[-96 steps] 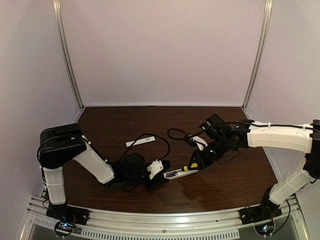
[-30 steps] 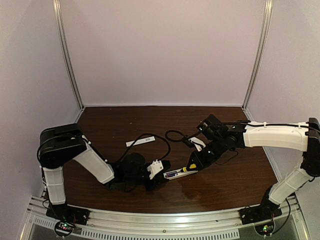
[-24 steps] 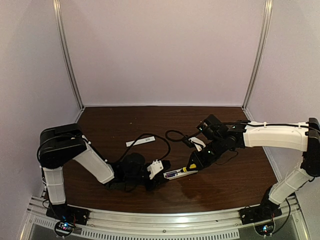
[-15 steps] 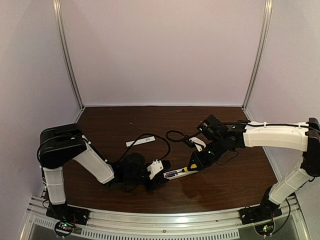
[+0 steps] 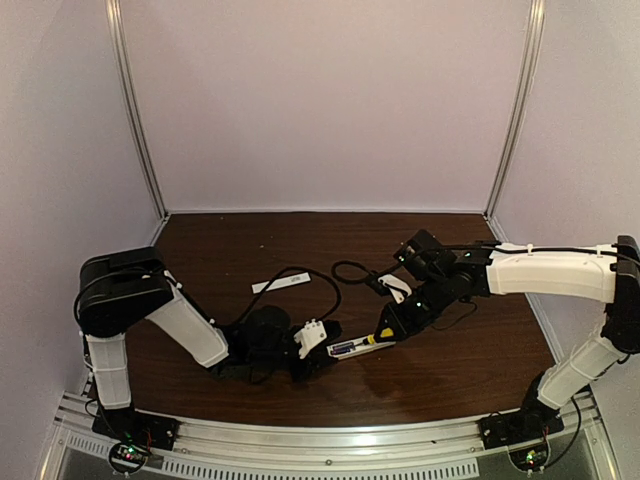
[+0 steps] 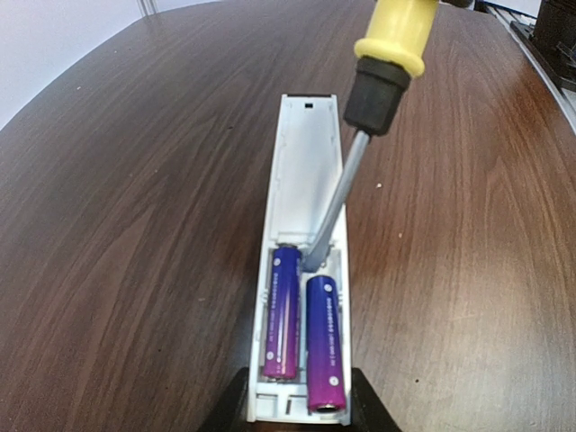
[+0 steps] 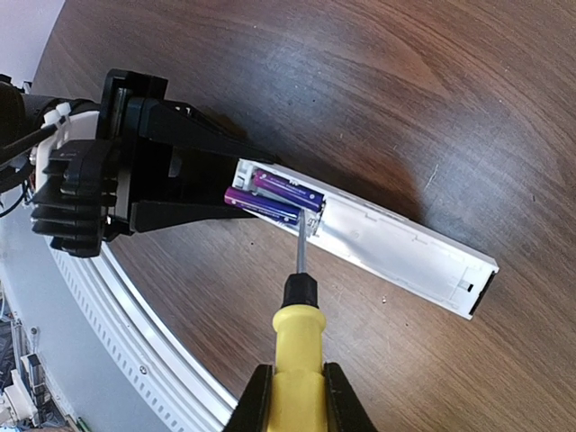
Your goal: Unload the batteries from the remote control
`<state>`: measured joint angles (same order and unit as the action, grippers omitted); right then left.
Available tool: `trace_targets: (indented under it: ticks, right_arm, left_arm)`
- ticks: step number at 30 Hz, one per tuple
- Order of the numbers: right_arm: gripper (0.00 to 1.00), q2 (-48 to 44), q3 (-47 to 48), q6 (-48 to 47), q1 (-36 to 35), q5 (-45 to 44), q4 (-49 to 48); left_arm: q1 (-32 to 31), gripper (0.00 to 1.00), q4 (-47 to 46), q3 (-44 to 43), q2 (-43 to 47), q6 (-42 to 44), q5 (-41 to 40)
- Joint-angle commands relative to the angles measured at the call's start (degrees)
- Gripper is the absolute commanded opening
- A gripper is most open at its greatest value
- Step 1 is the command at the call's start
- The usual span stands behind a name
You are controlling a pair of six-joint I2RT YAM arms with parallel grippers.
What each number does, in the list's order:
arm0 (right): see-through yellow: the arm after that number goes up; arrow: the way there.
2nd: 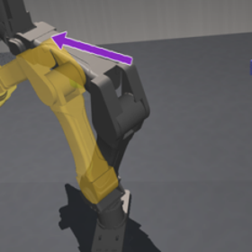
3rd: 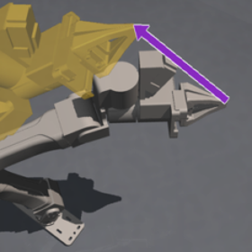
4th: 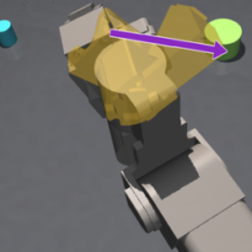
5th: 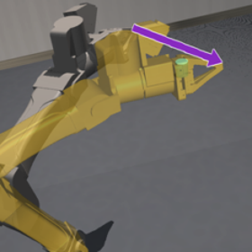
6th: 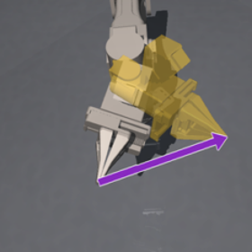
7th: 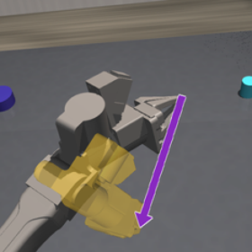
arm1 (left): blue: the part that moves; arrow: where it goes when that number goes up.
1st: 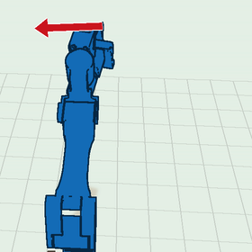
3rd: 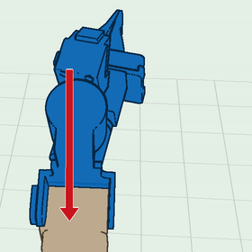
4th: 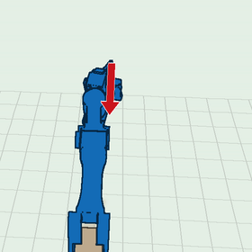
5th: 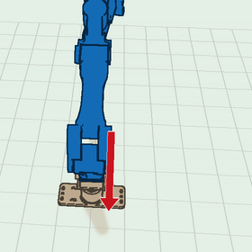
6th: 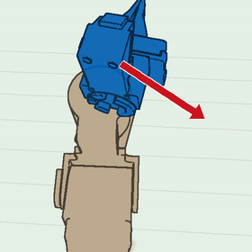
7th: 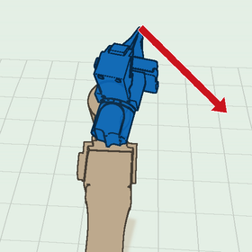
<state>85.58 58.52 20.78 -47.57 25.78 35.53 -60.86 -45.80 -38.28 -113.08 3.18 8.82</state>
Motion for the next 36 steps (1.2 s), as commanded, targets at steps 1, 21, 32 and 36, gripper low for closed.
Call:
trace_targets:
  ticks: [1,21,32,36]
  right_arm:
    - [0.0,0.8,-0.6,-0.1,-0.4,1.0,-0.6]
    - [0.0,1.6,0.6,-0.2,-0.9,2.1,-1.1]
    - [0.0,1.9,1.2,0.4,-1.5,2.7,-1.8]
    - [0.0,1.9,1.3,0.6,-1.7,3.2,-2.3]
  left_arm:
    - [-0.4,0.0,3.0,-0.2,-1.7,0.7,0.0]
    - [-0.4,0.0,3.4,-0.6,-1.7,0.9,0.1]
    - [-0.4,0.0,3.4,-0.7,-1.7,1.0,0.0]
    - [-0.4,0.0,3.4,-0.6,-1.7,1.0,0.0]
